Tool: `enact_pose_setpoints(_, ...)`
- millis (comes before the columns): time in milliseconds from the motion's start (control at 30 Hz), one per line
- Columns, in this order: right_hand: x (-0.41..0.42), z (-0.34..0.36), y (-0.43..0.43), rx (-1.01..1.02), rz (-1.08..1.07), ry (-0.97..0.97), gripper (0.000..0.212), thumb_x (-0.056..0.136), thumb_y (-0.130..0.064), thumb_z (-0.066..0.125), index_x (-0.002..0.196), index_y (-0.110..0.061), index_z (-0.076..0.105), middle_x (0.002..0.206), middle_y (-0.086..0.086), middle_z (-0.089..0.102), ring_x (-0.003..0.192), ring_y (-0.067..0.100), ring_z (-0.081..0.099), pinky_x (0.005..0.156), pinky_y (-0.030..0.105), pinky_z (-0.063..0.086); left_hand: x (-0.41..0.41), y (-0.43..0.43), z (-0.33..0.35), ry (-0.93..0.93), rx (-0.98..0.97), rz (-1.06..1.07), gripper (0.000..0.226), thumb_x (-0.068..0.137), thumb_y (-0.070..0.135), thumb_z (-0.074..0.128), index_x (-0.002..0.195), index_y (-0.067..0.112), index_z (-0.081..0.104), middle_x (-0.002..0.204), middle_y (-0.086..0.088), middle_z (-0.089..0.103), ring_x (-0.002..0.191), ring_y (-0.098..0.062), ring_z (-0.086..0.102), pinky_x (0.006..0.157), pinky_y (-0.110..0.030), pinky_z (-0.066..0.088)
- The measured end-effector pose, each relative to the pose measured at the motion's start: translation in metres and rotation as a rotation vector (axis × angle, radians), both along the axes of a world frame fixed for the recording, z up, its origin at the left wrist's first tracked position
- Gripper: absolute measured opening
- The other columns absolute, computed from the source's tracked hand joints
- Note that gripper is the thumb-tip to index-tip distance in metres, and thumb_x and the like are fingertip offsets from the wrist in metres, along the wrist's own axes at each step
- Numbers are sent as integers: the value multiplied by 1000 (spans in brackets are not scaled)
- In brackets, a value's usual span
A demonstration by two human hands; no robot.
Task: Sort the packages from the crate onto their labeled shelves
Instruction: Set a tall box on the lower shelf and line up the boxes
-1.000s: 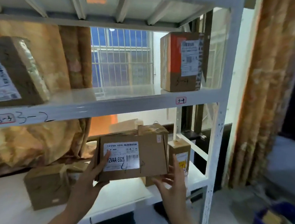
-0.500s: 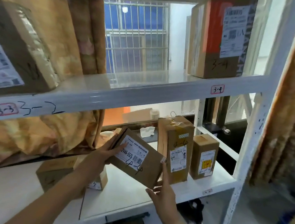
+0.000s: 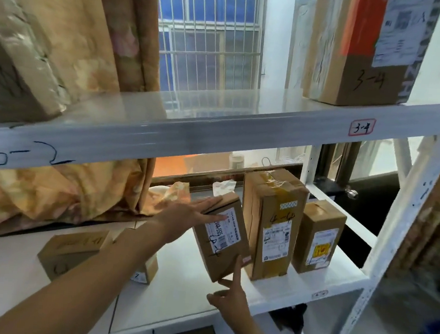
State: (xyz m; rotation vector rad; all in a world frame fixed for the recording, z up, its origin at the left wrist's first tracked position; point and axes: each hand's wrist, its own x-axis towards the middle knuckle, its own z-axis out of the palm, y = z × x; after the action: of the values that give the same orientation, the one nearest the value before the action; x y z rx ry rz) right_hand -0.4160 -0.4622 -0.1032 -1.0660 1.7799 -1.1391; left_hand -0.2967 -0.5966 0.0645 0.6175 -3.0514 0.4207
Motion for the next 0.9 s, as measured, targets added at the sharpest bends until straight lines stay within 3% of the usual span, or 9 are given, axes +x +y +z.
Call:
enact_pose_setpoints(67, -4, -5, -3, 44, 19, -34, 111, 79, -10, 73, 148, -29, -12, 136, 10, 51, 80, 11, 65, 67, 15, 54, -9, 1, -6, -18, -67, -53, 91, 89, -6, 50, 140, 56, 7, 158, 7, 0, 135, -36, 34, 81, -55, 54)
enact_pose_setpoints(200, -9, -10, -8, 93, 70, 8, 96, 85, -13, 68, 149, -22, -3, 140, 4, 47, 82, 5, 58, 65, 7, 48, -21, 4, -16, -30, -95, -170, 83, 80, -5, 65, 141, 41, 33, 155, 2, 20, 133, -34, 37, 77, -43, 56)
enact_pose_setpoints(333, -15, -19, -9, 129, 55, 67, 92, 86, -12, 64, 150, -22, -2, 134, 1, 47, 96, 12, 58, 76, 11, 47, -29, -2, -35, -98, -80, -214, 81, 85, -4, 58, 144, 42, 26, 157, 6, 6, 141, -30, 21, 89, -44, 51)
enact_pose_setpoints(500, -26, -21, -4, 121, 77, 194, 81, 90, -9, 57, 148, -29, 4, 112, -8, 46, 83, 3, 51, 66, 1, 42, -31, -16, -45, -74, -121, -253, 90, 81, -1, 65, 144, 45, 19, 158, 4, 7, 140, -32, 24, 89, -45, 53)
enact_pose_setpoints(567, -28, -19, 1, 84, 34, 264, 68, 92, -9, 55, 146, -29, 19, 118, -7, 51, 79, 2, 52, 64, -2, 39, -29, -17, -49, -65, -166, -252, 95, 80, -1, 66, 144, 46, 14, 158, 1, 4, 140, -34, 22, 92, -47, 51)
enact_pose_setpoints(633, -31, -16, 5, 29, -7, 347, 59, 93, -10, 54, 142, -30, 29, 136, -9, 44, 86, 3, 54, 69, -5, 36, -25, -17, -54, -50, -176, -234, 100, 80, 0, 66, 145, 47, 7, 158, 0, -5, 142, -35, 15, 99, -48, 46)
enact_pose_setpoints(700, -34, -16, 12, 12, 9, 423, 51, 95, -12, 52, 139, -30, 35, 144, -11, 36, 102, 5, 55, 82, 0, 37, -22, -14, -58, -21, -159, -216, 103, 80, -4, 63, 146, 46, 1, 157, 0, -13, 143, -34, 6, 104, -48, 38)
enact_pose_setpoints(800, -43, -26, 24, 35, 96, 612, 40, 97, -15, 46, 135, -28, 43, 143, -10, 40, 116, 8, 51, 99, 13, 37, -21, -8, -60, 48, -110, -156, 111, 75, -17, 53, 146, 44, -7, 156, 2, -18, 143, -29, -9, 110, -43, 20)
enact_pose_setpoints(900, -53, -38, 34, 79, 154, 744, 42, 94, -11, 46, 134, -24, 48, 142, -3, 42, 122, 16, 47, 106, 24, 36, -19, -2, -62, 197, 5, -27, 108, 73, -10, 51, 146, 41, -10, 156, 4, -15, 145, -25, -3, 111, -40, 25)
